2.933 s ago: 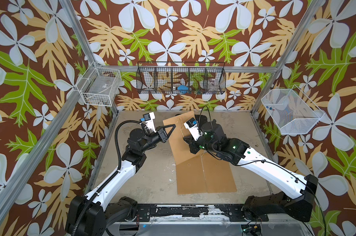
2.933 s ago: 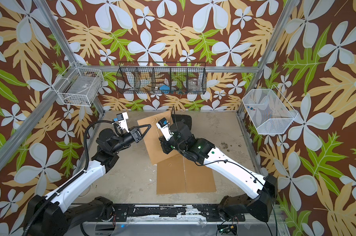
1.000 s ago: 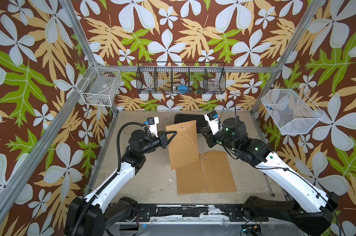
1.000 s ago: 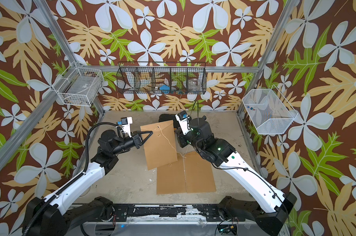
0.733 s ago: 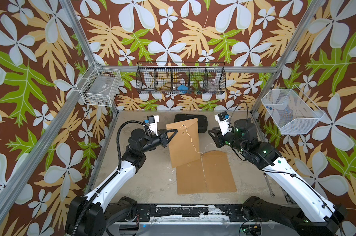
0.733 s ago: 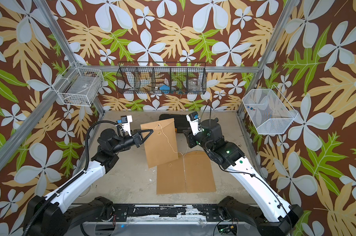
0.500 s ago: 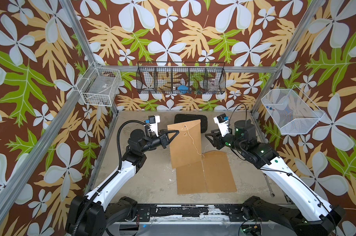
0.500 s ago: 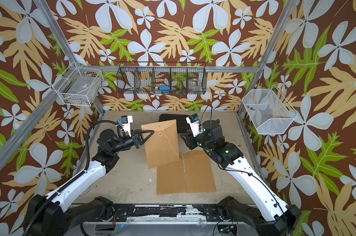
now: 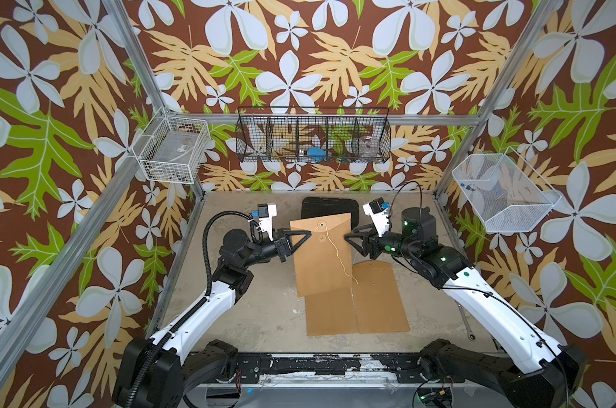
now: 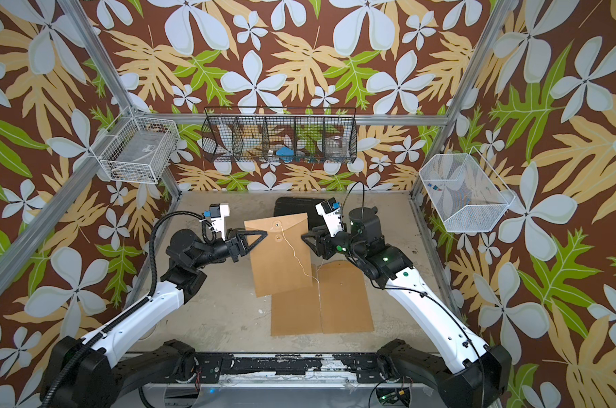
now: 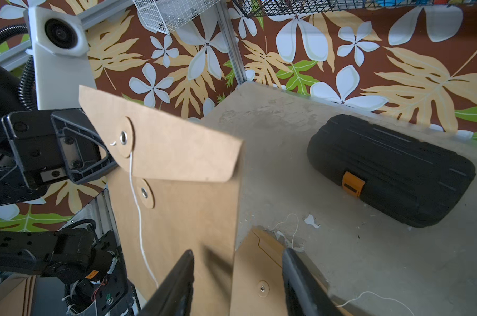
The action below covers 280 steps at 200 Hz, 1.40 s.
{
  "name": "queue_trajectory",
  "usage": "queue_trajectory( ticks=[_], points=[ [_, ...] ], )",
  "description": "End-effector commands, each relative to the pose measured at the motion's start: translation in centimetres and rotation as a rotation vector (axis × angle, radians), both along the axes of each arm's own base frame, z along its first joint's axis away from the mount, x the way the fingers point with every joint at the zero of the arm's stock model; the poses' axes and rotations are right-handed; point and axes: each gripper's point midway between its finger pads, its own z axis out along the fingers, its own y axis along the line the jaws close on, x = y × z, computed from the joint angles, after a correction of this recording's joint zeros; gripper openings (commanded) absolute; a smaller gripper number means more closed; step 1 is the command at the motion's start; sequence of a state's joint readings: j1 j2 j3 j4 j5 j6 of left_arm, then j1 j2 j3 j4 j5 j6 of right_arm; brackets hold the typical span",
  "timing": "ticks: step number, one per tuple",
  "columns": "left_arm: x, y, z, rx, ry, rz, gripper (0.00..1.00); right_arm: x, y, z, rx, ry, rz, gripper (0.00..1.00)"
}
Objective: Open the file bag
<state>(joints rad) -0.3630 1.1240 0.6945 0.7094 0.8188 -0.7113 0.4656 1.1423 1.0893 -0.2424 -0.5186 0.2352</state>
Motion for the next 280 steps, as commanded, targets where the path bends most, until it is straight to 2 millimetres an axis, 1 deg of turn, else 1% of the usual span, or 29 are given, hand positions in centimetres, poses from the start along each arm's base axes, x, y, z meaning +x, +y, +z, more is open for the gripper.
queue_trajectory(
  ticks=[1,22,72,147,217,239,257,280],
  points=[
    [-0.9,0.1,1.5,-0.045,-0.050,-0.028,0.00,-0.2,0.5,2.0,0.090,-0.033,0.036,0.52],
    [-1.1,0.1,1.6,-0.052,-0.051,-0.035,0.00,-0.4,0.8,2.5,0.120,-0.037,0.063,0.52],
    [-1.4,0.1,1.6,-0.060,-0.050,-0.051,0.00,0.0,1.4,3.4,0.150,-0.045,0.084,0.49],
    [-2.0,-0.6,0.4,-0.053,-0.026,-0.076,0.00,0.1,1.9,5.7,0.180,-0.086,0.110,0.46],
    [-2.4,-1.3,-0.1,-0.040,-0.025,-0.098,0.00,-0.4,2.1,6.7,0.197,-0.099,0.139,0.40],
    [-2.4,-1.3,-0.2,-0.038,-0.025,-0.098,0.00,-0.6,2.2,7.0,0.201,-0.102,0.151,0.33],
    [-2.4,-1.3,-0.2,-0.038,-0.024,-0.096,0.00,-0.7,2.2,7.0,0.202,-0.101,0.159,0.23],
    [-2.4,-1.2,-0.1,-0.039,-0.028,-0.094,0.00,-0.9,2.4,7.0,0.203,-0.098,0.173,0.14]
  ],
)
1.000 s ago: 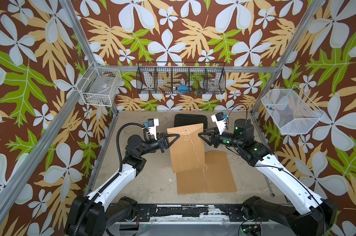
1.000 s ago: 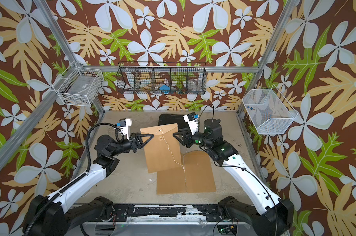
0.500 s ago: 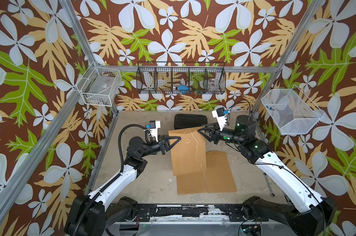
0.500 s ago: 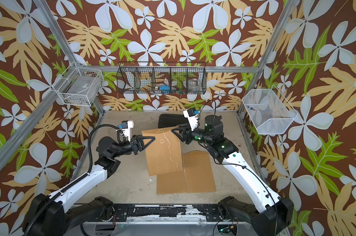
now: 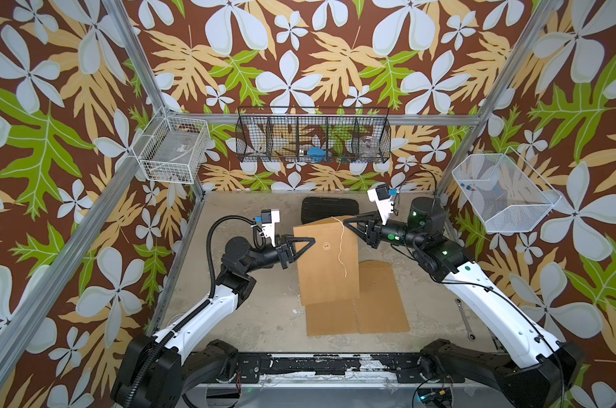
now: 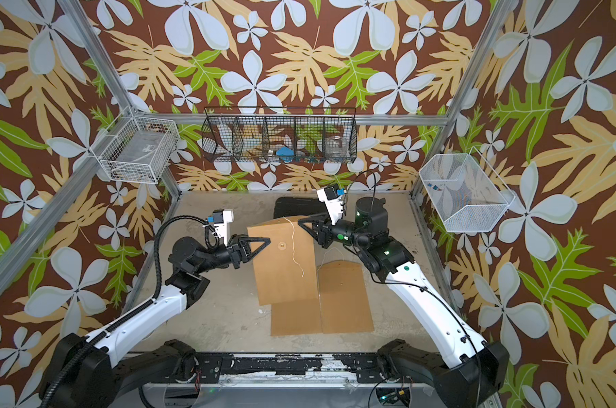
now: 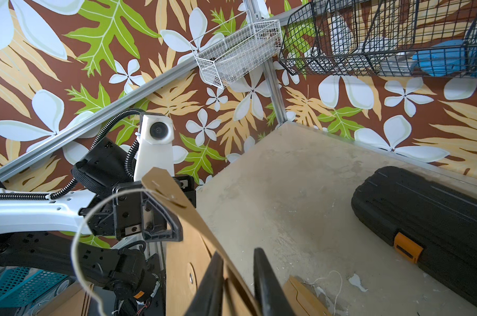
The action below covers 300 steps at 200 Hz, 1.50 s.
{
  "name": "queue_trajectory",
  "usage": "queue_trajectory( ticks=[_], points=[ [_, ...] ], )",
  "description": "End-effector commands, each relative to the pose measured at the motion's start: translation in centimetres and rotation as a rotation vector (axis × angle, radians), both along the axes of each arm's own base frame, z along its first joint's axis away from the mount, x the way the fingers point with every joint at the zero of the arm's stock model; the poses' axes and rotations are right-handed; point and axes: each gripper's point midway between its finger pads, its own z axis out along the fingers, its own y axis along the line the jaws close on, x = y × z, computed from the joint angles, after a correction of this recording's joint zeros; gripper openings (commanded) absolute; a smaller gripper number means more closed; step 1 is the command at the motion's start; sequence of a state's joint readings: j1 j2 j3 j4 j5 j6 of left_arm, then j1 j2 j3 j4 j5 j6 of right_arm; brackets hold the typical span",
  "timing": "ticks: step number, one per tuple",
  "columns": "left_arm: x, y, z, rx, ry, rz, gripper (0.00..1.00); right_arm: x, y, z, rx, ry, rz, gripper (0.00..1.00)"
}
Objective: Open the file bag
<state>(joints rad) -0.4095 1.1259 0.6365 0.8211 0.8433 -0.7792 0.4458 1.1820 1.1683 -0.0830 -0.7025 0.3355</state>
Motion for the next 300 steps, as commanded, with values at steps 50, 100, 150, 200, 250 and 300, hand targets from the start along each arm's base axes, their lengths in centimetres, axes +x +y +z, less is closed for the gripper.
queue_trajectory(
  ticks=[50,100,150,200,250,300],
  points=[
    [-0.2,0.1,0.6,-0.002,-0.041,0.005,0.00,-0.8,0.4,1.2,0.025,-0.038,0.049,0.03],
    [-0.1,0.4,1.9,-0.022,-0.065,0.029,0.10,-0.9,0.4,0.9,0.016,-0.034,0.056,0.00],
    [0.6,0.3,3.5,-0.034,-0.081,0.052,0.16,-1.0,0.3,0.1,-0.001,-0.020,0.050,0.00],
    [1.3,0.1,4.1,-0.036,-0.083,0.056,0.17,-1.1,0.1,-0.2,-0.013,-0.016,0.043,0.00],
    [1.4,0.0,3.8,-0.035,-0.079,0.051,0.07,-1.0,0.2,-0.2,-0.013,-0.013,0.049,0.00],
    [1.5,0.0,3.8,-0.039,-0.076,0.054,0.00,-1.0,0.3,-0.5,-0.015,-0.008,0.056,0.00]
  ],
)
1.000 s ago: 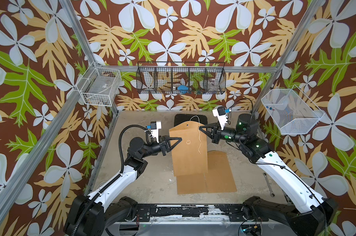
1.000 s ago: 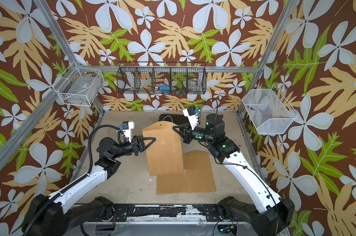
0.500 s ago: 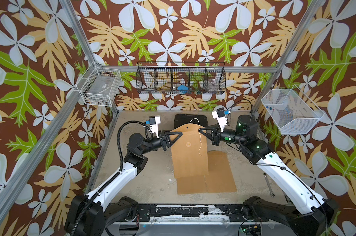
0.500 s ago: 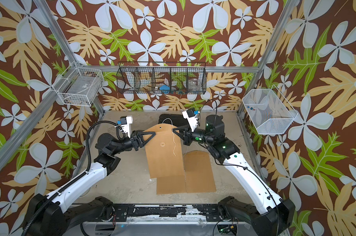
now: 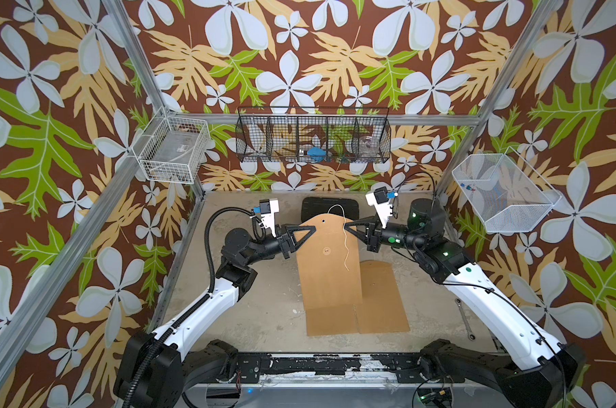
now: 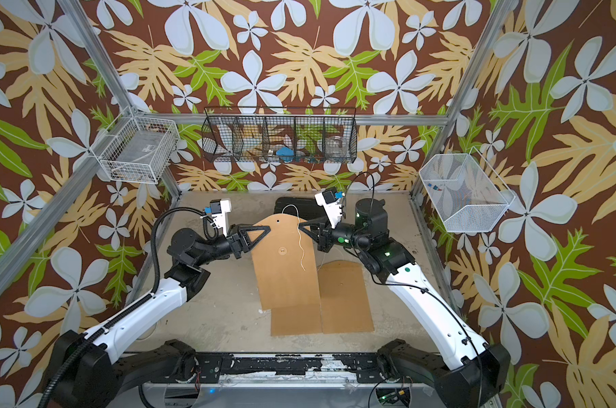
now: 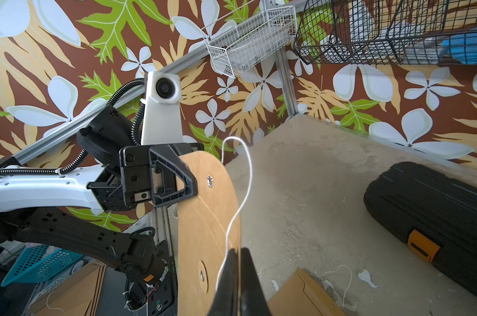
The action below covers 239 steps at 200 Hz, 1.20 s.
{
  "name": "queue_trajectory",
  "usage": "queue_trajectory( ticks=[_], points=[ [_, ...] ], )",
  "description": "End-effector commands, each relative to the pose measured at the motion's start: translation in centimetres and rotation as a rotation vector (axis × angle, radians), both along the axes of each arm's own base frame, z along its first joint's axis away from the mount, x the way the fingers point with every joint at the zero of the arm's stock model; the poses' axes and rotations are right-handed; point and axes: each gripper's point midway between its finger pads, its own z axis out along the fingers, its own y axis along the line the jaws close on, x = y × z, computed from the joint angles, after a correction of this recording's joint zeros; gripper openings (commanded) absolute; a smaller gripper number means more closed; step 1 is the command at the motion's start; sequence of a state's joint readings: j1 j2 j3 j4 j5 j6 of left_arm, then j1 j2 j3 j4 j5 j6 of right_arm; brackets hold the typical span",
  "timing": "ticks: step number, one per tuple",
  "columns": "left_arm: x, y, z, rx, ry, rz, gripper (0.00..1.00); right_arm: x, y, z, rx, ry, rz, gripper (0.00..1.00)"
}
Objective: Open the file bag
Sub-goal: Open the file bag, then place the file bag at the center of the board.
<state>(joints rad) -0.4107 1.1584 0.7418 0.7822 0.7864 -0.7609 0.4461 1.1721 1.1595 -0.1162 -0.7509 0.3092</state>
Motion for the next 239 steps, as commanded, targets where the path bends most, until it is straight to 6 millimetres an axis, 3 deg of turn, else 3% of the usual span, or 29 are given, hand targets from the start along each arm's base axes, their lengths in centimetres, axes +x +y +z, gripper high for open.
queue_trajectory(
  ticks=[1,25,94,170,239],
  points=[
    [-0.2,0.1,0.8,-0.016,-0.034,-0.002,0.00,0.1,0.1,0.2,0.002,-0.017,0.005,0.00],
    [0.0,0.2,1.0,-0.023,-0.036,0.011,0.00,0.1,0.0,-0.2,-0.003,-0.014,-0.003,0.01],
    [0.8,0.4,2.6,-0.044,-0.057,0.051,0.00,-0.2,-0.7,-0.8,-0.034,-0.015,-0.038,0.32],
    [1.6,0.4,3.3,-0.041,-0.064,0.068,0.00,-1.2,-1.3,-1.8,-0.041,0.007,-0.045,0.37],
    [2.4,0.2,3.0,-0.020,-0.056,0.063,0.00,-2.6,-1.6,-2.4,-0.046,0.029,-0.018,0.34]
  ],
)
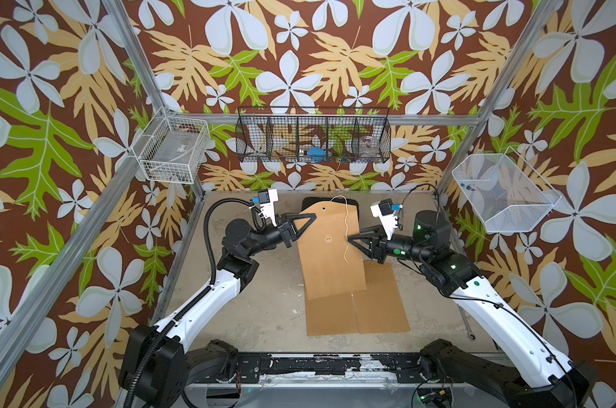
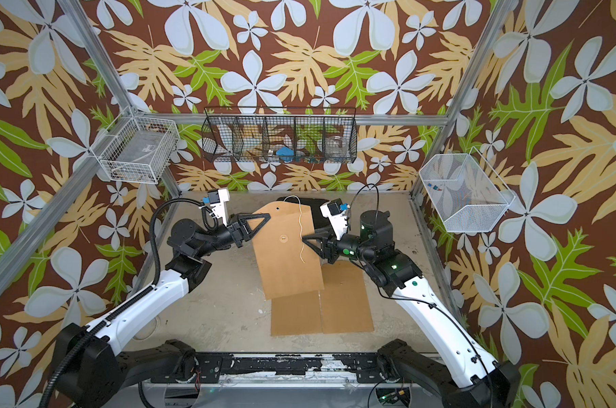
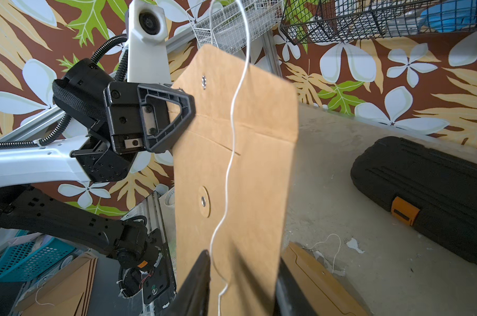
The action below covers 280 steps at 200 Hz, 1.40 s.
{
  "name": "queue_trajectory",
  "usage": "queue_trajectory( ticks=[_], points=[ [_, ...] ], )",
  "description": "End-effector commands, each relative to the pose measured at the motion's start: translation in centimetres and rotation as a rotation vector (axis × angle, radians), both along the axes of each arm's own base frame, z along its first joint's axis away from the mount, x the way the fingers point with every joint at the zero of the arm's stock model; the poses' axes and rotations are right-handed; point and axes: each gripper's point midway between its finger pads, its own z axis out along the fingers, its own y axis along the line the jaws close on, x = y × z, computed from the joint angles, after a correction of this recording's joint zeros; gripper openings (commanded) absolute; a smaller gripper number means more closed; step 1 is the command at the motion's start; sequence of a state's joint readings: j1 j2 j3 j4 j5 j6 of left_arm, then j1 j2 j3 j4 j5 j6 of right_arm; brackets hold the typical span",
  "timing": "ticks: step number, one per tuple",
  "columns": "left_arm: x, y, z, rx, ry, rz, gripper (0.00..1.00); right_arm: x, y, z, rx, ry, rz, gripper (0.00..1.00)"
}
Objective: Open the file bag
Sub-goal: Place the file bag at the center of the board.
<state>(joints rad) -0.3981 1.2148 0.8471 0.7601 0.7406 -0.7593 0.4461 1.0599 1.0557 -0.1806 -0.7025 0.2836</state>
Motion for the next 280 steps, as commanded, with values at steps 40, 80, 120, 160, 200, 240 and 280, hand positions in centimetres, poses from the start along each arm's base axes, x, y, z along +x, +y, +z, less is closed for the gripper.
queue_trajectory(
  ticks=[40,80,120,160,200,240,280],
  points=[
    [0.6,0.0,0.5,0.014,-0.035,0.012,0.00,-1.2,-0.1,-1.1,-0.011,0.029,0.032,0.32],
    [0.8,0.0,0.3,0.015,-0.030,0.014,0.00,-1.8,-0.4,-2.4,-0.017,0.049,0.029,0.23],
    [1.0,-0.1,0.1,0.012,-0.019,0.007,0.00,-1.7,-0.4,-2.5,-0.018,0.048,0.024,0.08],
    [0.9,-0.1,-0.3,0.013,-0.008,0.006,0.00,-1.4,-0.4,-2.4,-0.013,0.044,0.017,0.01],
    [0.7,0.2,-0.4,0.015,-0.001,0.024,0.13,-1.0,-0.4,-2.7,-0.010,0.065,-0.005,0.00],
    [2.2,1.4,-0.7,0.086,0.020,0.138,0.32,-0.9,-0.8,-3.0,-0.012,0.084,-0.036,0.00],
    [3.2,4.0,-0.5,0.145,0.026,0.249,0.39,-1.0,-1.4,-3.6,-0.036,0.115,-0.075,0.00]
  ],
)
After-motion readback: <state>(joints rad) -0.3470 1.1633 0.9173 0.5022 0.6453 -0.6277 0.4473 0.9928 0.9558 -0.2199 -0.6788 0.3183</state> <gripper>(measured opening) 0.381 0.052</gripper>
